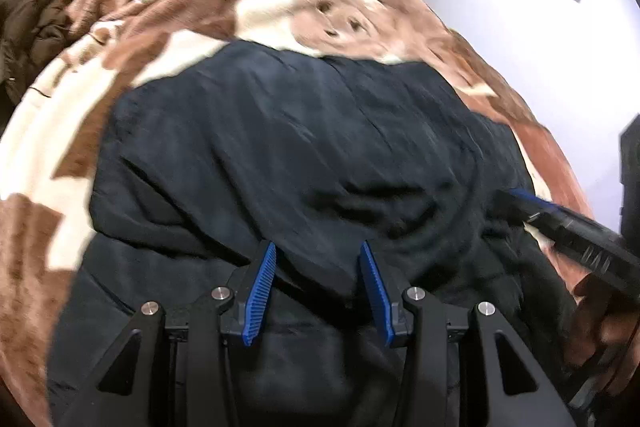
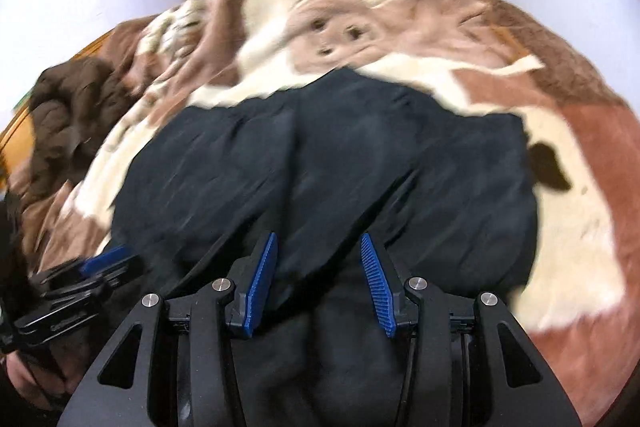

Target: Fold large clothes

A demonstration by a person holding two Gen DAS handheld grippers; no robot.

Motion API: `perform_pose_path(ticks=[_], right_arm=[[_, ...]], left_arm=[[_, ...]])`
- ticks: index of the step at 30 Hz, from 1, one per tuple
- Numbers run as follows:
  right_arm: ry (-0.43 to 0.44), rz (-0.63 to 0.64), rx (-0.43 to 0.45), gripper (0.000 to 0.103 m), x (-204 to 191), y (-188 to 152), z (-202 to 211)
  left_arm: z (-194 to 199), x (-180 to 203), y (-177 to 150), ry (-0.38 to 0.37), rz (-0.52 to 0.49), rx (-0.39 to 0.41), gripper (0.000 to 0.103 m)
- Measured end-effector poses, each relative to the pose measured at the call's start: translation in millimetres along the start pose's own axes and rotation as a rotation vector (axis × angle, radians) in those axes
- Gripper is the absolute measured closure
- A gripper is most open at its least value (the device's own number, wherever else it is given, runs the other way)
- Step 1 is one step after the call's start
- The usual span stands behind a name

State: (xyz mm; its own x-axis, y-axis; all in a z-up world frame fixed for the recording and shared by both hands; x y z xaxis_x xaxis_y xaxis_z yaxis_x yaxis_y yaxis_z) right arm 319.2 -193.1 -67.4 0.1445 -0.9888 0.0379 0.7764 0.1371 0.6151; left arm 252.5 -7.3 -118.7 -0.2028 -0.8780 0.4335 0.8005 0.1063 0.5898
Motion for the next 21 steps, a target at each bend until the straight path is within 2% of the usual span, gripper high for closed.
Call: perform_pose_path(ticks=[3, 6, 12, 21], right_arm=[[-0.01, 0.029, -0.077, 0.059, -14.3, -16.5, -30.6], [-0.021, 0.004, -0.135, 0.059, -10.3, -25.3, -61.1], [-0.063, 0.046, -0.106, 0.058, -16.3, -30.6, -77.2], [-0.093, 0.06, -0.089, 0.058, -18.1, -34.2, -74.1]], left_arm=[[-29.2, -10.3, -13.1, 0.02, 0.043, -0.058, 0.057], [-43.4, -22.6, -17.4, 0.017, 0.078, -0.064, 0.056], [-60.1, -25.2, -20.3, 0.043, 0.043, -0.069, 0.056], [-79.1, -18.6, -16.8, 0.077, 0.001, -0.064, 0.056]])
Point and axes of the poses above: each gripper's, at about its wrist camera, not at the fingertips, and z roughly against the way its jaws point, x to its right, y to its top, the point moved 6 cm from there along -z, roughly the way its jaws point, and after that the axes turned 15 degrees about -y, right-handed, at the moved point
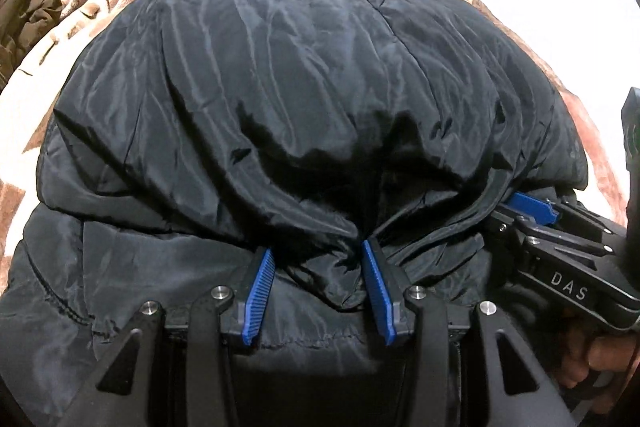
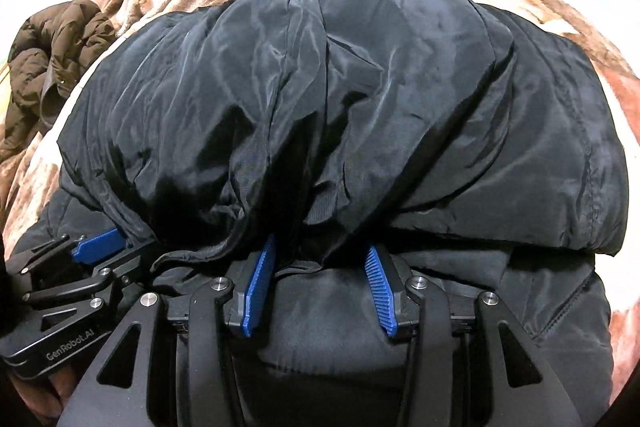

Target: Fold large clothes

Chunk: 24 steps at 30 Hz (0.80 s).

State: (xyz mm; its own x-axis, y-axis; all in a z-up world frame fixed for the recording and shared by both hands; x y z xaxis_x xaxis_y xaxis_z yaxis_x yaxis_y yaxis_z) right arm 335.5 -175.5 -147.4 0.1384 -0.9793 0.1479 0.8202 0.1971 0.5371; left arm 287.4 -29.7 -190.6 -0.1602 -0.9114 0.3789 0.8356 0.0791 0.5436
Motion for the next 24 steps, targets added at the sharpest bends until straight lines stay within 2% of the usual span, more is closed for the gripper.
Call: perform_pose_path(ticks=[6, 11, 19, 24], right_arm=[[-0.016, 0.011, -0.009, 0.058, -7.0, 1.3, 7.5], [-0.001, -0.033, 0.021, 0.058, 5.5, -9.6, 56.6], [-0.009, -0.099, 0.055, 0.058, 41.5, -78.2, 137.7], [-0.028, -0.12, 0.038, 0.058, 58.8, -118.8, 167.7]], left_arm=[[9.3, 6.9, -9.0, -0.006, 0.005, 0.009, 0.055], [43.7, 16.7, -16.1, -0.015, 0.015, 0.017, 0.055], [125.9, 36.6, -66.6, -0.024, -0.018, 0.059, 0.055], [163.2, 38.6, -93.1, -0.022, -0.01, 0.062, 0.055]])
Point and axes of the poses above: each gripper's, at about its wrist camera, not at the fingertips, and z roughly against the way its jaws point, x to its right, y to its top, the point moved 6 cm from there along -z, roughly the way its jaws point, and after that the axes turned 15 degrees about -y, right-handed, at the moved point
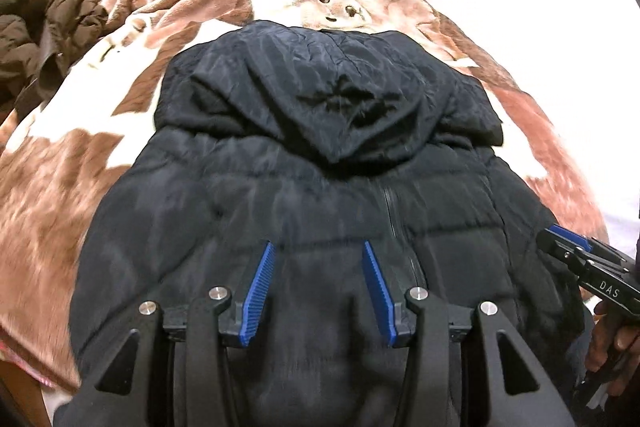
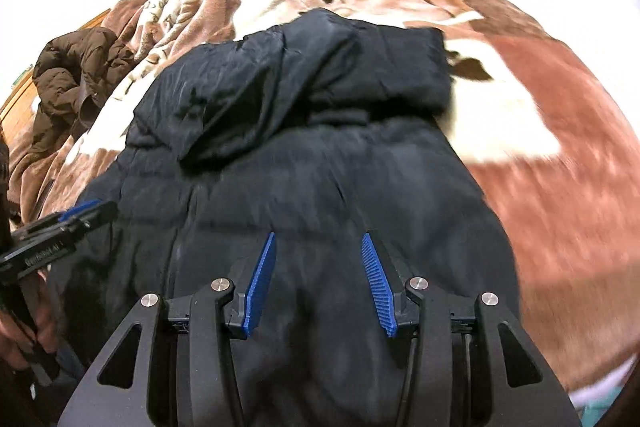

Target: Fold large clothes

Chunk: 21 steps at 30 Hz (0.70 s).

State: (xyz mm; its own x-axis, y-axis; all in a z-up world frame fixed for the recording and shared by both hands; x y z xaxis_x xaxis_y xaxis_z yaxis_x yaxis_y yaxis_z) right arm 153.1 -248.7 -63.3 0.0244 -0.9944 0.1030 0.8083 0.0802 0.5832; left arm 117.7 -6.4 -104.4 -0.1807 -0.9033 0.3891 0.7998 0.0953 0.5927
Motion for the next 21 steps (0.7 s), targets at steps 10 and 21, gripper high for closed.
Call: perform_pose_path(ticks=[10, 21], right_arm=[[-0.023, -0.057, 0.024, 0.054, 36.1, -40.7, 39.5], [-0.058, -0.16, -0.01, 0.05, 72.9, -53.9, 32.4]], left_arm=[[52.0, 2.6, -35.9, 0.036, -0.047, 0.027, 0.047], [83.0, -59.2, -38.8, 0.153, 0.034, 0.074, 0.046]])
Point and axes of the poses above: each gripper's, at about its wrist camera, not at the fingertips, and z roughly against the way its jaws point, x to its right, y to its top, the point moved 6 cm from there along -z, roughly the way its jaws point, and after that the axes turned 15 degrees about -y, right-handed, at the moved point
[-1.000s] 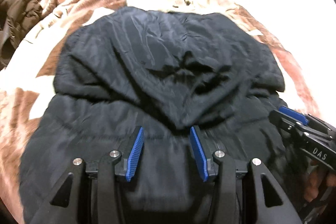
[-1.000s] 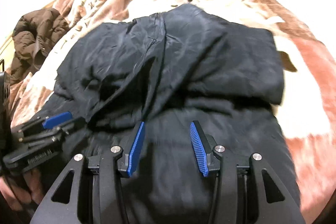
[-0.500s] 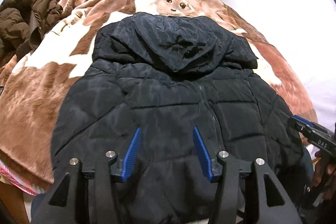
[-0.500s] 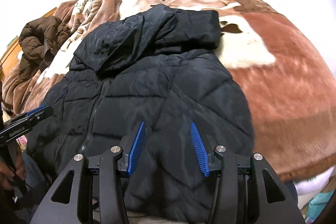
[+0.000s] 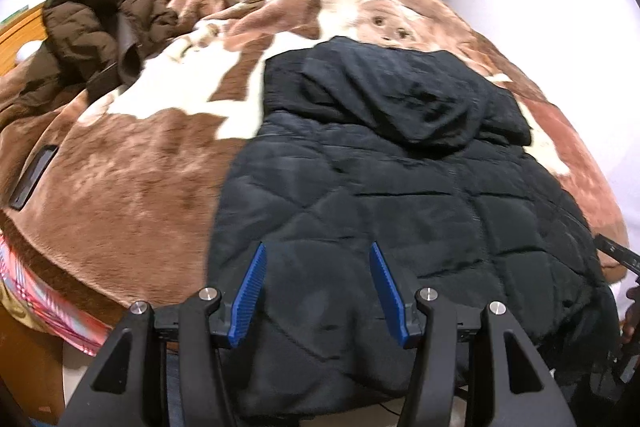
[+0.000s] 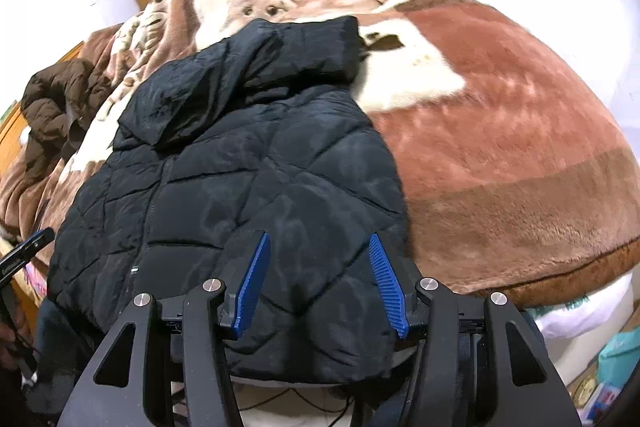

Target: Fold large clothes

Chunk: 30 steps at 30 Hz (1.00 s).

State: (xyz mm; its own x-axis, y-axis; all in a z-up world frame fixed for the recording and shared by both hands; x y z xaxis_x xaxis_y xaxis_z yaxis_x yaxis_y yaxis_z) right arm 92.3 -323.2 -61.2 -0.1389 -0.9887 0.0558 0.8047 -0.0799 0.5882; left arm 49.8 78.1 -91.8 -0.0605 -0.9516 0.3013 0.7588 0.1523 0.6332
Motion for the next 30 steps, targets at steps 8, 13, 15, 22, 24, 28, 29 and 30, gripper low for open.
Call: perform_pose_path(ticks=[8, 13, 15, 22, 24, 28, 29, 30], right_arm=[[-0.004, -0.07, -0.094, 0.05, 18.7, -9.5, -26.6], [0.031, -0.071, -0.148, 0.05, 14.9, -17.4, -36.7], [0.039, -0.069, -0.164, 0.05, 13.1, -19.5, -39.9], [0.05, -0.071, -0.213, 0.049, 8.0, -26.6, -43.9], [0.051, -0.057, -0.222, 0.049, 4.5, -28.6, -42.2], [0.081, -0.064, -0.235, 0.073, 5.6, -27.6, -38.4], [0.096, -0.07, -0.234, 0.081, 6.0, -25.5, -36.3], [0.11, -0.072, -0.231, 0.083, 5.5, -23.7, -32.9]], left_arm=[[-19.9, -53.7, -17.9, 0.053, 0.118, -0.058, 0.043], [-37.5, -52.2, -31.5, -0.001, 0.154, -0.109, 0.037], [-42.5, -49.5, -32.6, -0.006, 0.155, -0.118, 0.035], [-47.4, -40.4, -38.7, -0.014, 0.143, -0.144, 0.034], [-47.7, -42.0, -40.7, -0.014, 0.154, -0.157, 0.034], [-44.6, -43.9, -40.9, -0.039, 0.183, -0.161, 0.059], [-41.8, -43.0, -39.6, -0.048, 0.186, -0.155, 0.065], [-37.3, -41.5, -37.1, -0.06, 0.188, -0.145, 0.074]])
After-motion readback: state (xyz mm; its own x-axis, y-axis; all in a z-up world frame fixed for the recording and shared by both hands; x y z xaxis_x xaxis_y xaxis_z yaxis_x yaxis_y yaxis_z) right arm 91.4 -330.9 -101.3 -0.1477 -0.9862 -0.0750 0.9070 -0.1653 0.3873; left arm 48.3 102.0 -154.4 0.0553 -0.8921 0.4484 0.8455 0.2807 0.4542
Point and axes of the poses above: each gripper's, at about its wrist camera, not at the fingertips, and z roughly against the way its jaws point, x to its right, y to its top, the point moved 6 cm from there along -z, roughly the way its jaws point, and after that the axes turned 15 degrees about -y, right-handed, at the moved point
